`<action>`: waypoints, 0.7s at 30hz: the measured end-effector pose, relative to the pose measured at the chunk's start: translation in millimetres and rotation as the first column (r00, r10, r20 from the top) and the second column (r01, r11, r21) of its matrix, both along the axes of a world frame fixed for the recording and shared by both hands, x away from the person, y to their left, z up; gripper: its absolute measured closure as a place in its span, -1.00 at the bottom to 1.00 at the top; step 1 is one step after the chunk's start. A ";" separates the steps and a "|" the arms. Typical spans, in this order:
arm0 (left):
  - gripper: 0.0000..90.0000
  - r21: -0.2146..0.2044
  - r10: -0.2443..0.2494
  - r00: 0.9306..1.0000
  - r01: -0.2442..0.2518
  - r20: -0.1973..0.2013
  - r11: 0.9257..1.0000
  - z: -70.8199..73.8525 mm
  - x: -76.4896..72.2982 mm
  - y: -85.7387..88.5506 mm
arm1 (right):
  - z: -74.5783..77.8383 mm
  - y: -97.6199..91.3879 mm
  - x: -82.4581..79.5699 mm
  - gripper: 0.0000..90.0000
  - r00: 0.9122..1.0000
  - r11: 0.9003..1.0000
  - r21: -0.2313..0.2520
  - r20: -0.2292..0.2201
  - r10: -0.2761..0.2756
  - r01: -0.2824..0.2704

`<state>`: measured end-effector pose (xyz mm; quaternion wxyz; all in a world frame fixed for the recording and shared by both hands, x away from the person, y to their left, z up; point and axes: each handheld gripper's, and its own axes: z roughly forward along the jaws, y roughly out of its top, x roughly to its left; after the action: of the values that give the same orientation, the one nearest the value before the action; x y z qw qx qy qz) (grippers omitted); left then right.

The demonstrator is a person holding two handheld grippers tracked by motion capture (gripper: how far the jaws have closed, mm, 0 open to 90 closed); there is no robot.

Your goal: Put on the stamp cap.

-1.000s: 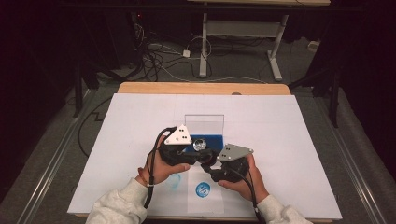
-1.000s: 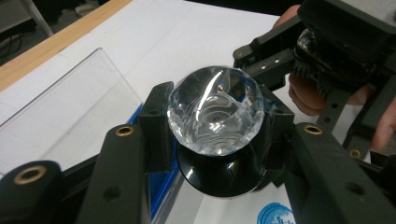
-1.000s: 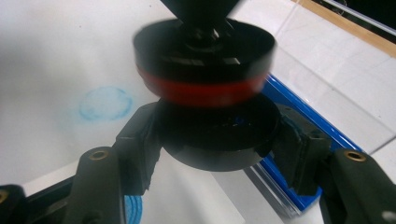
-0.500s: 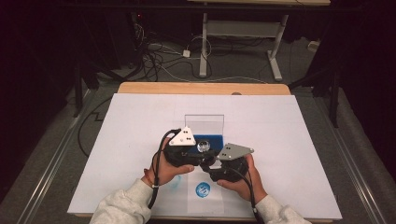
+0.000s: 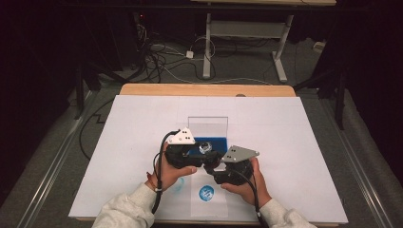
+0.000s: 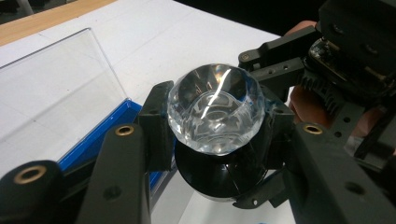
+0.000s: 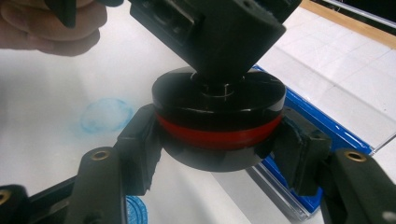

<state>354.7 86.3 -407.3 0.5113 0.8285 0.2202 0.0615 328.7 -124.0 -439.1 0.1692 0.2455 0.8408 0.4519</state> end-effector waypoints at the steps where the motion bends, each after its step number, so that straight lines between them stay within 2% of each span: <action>1: 0.22 0.012 0.001 1.000 -0.001 0.018 1.000 0.5 -2.0 -1.4 | 0.4 0.3 -0.3 -0.13 1.000 1.000 -0.003 -0.002 -0.003 0.003; 3: 0.22 0.010 0.011 0.999 -0.011 0.036 1.000 0.6 -5.1 -3.1 | 1.3 1.0 -1.5 -0.13 1.000 1.000 -0.010 -0.011 -0.007 0.006; 5: 0.22 0.008 0.020 0.999 -0.021 0.049 1.000 -0.1 -7.1 -4.0 | 1.8 1.0 -1.8 -0.13 1.000 1.000 -0.008 -0.003 -0.015 0.015; 7: 0.22 -0.001 0.026 0.998 -0.026 0.049 1.000 -1.0 -8.2 -4.0 | 2.5 1.2 -1.9 -0.13 1.000 1.000 -0.011 -0.019 -0.012 0.011; 12: 0.22 -0.032 0.029 0.999 -0.028 0.042 0.999 -0.7 -9.5 -1.9 | 5.0 1.3 -4.5 -0.13 1.000 1.000 -0.011 -0.007 -0.019 0.019; 15: 0.22 -0.026 0.030 0.999 -0.029 0.040 0.999 -2.0 -11.0 -3.0 | 5.7 2.2 -5.1 -0.13 1.000 1.000 -0.017 -0.016 -0.020 0.020; 21: 0.22 -0.045 0.039 0.999 -0.038 0.034 0.998 -3.4 -12.3 -4.6 | 6.0 2.1 -5.9 -0.13 0.999 0.999 -0.031 -0.023 -0.033 0.032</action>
<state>342.4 81.7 -410.7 0.5318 0.8115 0.2284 0.0808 322.8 -121.9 -433.1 0.1705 0.2616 0.8454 0.4333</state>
